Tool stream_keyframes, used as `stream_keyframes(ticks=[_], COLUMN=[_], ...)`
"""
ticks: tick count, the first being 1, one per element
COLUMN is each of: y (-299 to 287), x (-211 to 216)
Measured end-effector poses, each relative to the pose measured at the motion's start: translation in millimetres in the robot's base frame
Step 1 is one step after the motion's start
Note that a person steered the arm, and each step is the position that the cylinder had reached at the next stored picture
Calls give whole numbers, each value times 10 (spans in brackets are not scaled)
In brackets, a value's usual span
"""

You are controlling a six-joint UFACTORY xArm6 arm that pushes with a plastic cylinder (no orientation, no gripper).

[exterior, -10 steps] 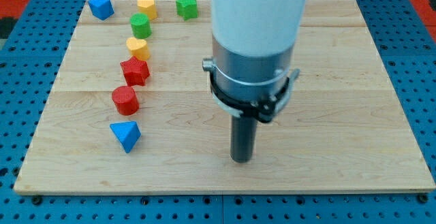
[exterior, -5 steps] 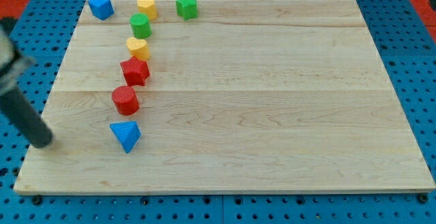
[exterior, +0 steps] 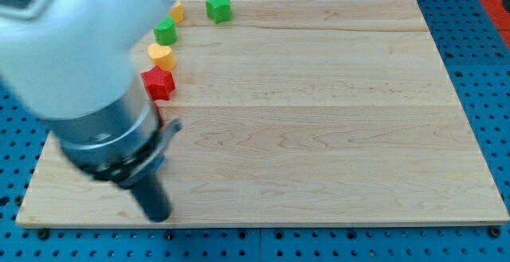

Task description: Move the blue triangle to the bottom of the blue cube

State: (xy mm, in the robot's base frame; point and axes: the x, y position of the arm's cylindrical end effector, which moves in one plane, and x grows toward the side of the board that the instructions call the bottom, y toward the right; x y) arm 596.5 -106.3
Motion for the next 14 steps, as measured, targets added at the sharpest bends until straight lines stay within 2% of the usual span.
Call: stream_keyframes(ticks=[1, 2, 3, 4, 5, 6, 7, 8, 10, 11, 12, 13, 14], y=[-105, -590, -733, -146, -628, -1136, -1129, -1386, -1047, -816, -895, -1211, -1567], x=[-453, -1065, -1130, -792, -649, -939, -828, -763, -1501, -1519, -1098, -791, -1086])
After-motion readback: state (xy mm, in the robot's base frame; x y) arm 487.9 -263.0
